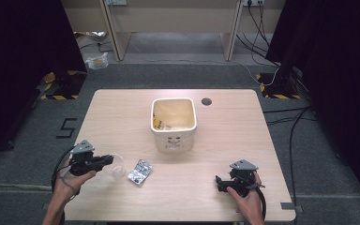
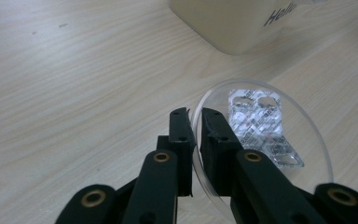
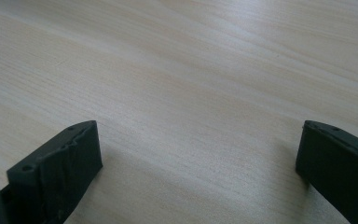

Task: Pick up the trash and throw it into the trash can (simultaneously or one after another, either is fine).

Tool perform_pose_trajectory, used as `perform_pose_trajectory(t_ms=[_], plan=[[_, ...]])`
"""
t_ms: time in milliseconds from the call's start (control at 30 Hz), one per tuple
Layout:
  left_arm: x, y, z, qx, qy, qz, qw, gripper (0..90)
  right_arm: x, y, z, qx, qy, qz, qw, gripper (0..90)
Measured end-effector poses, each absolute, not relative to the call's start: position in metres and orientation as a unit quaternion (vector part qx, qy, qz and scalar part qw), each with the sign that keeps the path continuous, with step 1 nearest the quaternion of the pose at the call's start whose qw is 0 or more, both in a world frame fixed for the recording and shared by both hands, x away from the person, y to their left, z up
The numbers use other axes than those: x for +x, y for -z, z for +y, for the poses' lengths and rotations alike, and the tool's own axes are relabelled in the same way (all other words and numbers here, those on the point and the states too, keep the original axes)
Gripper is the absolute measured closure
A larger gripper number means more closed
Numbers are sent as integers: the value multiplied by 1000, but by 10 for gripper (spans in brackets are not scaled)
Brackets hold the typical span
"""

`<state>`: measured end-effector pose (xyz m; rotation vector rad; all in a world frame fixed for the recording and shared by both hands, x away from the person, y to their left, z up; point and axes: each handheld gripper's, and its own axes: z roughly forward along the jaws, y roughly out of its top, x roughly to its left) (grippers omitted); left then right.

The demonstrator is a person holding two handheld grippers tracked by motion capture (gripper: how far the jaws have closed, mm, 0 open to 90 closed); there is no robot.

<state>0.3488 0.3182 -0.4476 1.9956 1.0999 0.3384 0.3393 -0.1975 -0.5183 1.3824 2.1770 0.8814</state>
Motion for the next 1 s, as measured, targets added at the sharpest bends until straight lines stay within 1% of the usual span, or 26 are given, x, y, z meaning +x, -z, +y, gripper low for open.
perform_pose_trajectory(t_ms=[167, 567, 1000], plan=[[347, 436, 318, 787, -148, 429, 418, 839, 339, 518, -197, 496, -316, 782, 207, 4], [360, 405, 308, 788, -181, 403, 430, 838, 340, 518, -197, 496, -316, 782, 206, 4], [377, 382, 301, 780, -196, 395, 444, 835, 340, 518, -197, 494, -317, 783, 205, 4]])
